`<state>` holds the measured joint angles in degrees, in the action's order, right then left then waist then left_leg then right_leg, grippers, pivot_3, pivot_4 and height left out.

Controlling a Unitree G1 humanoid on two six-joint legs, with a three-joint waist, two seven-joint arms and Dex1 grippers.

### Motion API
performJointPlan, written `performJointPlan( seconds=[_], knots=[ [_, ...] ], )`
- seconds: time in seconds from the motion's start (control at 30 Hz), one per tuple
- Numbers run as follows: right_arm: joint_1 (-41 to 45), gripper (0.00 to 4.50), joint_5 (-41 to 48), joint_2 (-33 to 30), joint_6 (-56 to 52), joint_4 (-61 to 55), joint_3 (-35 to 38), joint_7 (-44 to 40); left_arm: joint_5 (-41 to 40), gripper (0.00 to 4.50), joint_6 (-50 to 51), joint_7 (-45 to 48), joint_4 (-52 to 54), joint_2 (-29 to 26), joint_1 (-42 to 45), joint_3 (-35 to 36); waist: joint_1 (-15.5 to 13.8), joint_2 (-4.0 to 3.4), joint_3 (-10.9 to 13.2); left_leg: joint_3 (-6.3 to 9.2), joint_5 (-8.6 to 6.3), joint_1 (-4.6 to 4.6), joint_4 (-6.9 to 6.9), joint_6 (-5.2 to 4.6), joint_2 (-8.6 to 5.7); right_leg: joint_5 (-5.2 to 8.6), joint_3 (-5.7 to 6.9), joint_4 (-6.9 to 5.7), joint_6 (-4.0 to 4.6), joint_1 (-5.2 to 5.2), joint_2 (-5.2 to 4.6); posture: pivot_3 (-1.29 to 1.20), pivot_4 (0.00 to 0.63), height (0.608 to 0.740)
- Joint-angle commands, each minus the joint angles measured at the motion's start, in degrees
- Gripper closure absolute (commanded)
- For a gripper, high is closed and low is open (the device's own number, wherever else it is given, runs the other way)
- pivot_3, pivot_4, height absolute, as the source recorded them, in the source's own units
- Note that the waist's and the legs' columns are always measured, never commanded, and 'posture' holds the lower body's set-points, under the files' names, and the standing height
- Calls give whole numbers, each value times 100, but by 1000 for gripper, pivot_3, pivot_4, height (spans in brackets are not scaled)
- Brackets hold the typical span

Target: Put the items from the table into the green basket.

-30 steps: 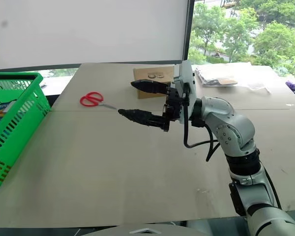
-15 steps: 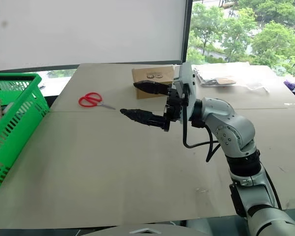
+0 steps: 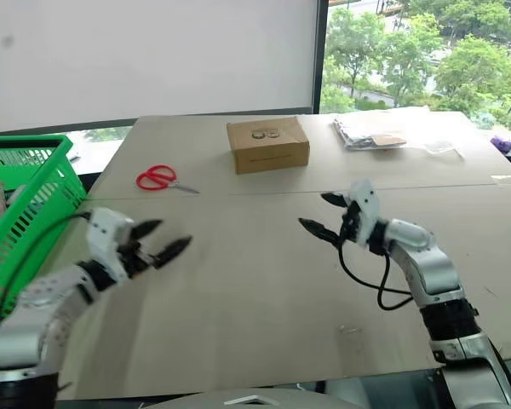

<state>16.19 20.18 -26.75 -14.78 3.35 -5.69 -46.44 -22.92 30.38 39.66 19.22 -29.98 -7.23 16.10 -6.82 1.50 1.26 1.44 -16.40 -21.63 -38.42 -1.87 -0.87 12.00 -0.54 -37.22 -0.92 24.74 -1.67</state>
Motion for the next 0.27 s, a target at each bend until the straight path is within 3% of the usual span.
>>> performJointPlan(
  seconds=[0.03, 0.27],
  knots=[
    [-309, 0, -516, -111, 719, 263, 135, 221, 396, 61, -600, -129, -135, 59, -74, -348, 1, -9, 5, 0, 2, 3, -1, 3, 2, -2, -1, -3, 5, 0, 6, 118, 0, 740],
    [-757, 0, -622, -35, 916, 215, 268, 410, 740, 61, -1325, -85, -683, 11, 25, -646, 126, -71, 24, -25, 4, 103, 0, 2, 18, 29, -31, 22, 1, -99, 42, 87, 0, 740]
  ],
)
